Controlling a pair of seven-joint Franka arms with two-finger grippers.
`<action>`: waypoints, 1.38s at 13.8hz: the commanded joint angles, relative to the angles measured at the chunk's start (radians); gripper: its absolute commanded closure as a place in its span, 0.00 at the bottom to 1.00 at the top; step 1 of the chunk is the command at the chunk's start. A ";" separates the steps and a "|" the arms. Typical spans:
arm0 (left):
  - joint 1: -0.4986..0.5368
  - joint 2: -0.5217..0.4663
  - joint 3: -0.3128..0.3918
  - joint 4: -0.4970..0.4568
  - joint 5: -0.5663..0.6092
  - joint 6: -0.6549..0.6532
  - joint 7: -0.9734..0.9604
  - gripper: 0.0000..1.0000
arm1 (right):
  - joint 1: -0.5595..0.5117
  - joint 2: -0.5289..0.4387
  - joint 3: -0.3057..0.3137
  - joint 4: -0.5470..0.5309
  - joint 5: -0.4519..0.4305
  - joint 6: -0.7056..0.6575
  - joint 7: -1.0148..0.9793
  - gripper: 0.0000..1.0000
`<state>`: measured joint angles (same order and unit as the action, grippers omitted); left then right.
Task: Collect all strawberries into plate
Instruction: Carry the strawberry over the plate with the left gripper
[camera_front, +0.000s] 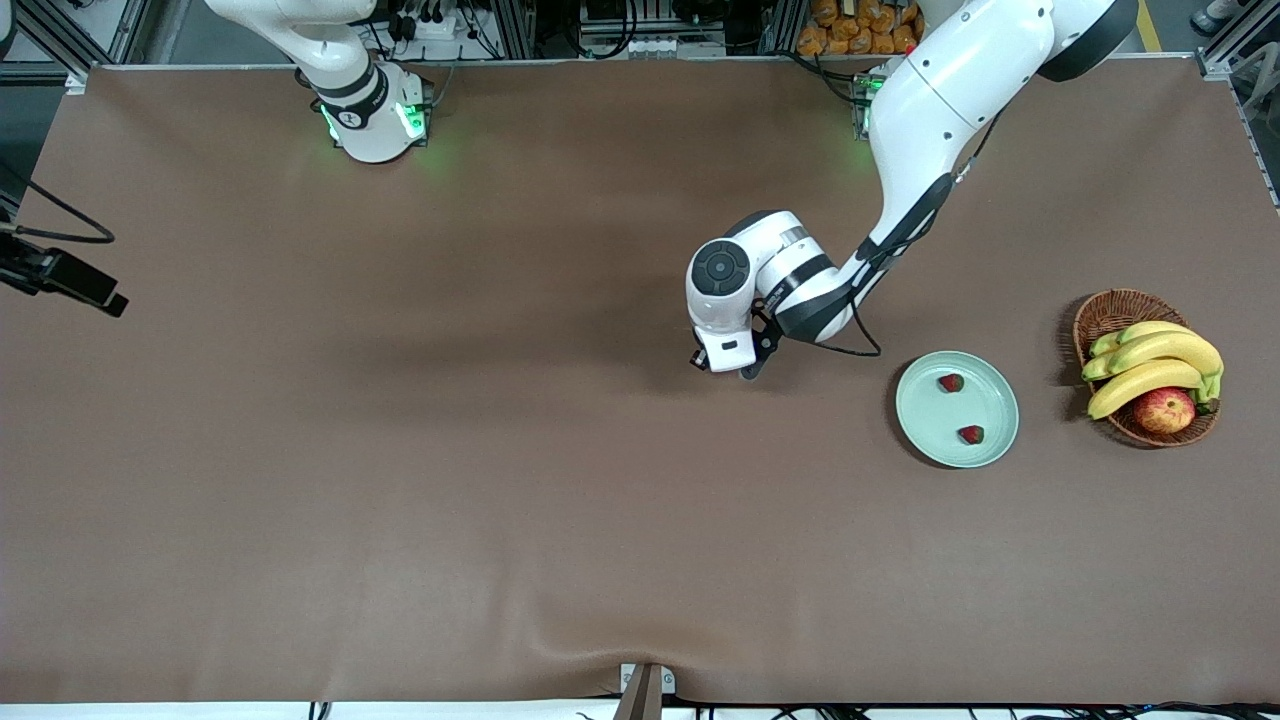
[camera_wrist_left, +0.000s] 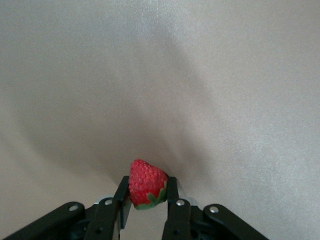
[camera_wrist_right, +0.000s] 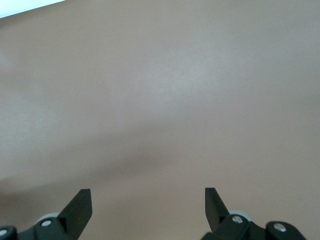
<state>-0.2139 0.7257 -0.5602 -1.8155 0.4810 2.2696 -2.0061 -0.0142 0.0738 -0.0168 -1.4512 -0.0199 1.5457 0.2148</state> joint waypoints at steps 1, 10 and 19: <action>-0.001 0.023 0.009 0.016 0.044 0.007 -0.013 1.00 | -0.015 -0.051 0.028 -0.040 -0.005 -0.004 -0.002 0.00; 0.083 -0.011 0.008 0.102 0.041 -0.018 0.085 1.00 | -0.004 -0.102 0.029 -0.106 -0.015 0.079 -0.008 0.00; 0.295 -0.107 -0.036 0.090 0.027 -0.198 0.377 1.00 | -0.006 -0.101 0.029 -0.101 -0.015 0.079 -0.011 0.00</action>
<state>0.0385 0.6771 -0.5629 -1.7072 0.4967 2.1320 -1.6691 -0.0140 -0.0105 0.0032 -1.5443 -0.0207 1.6203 0.2132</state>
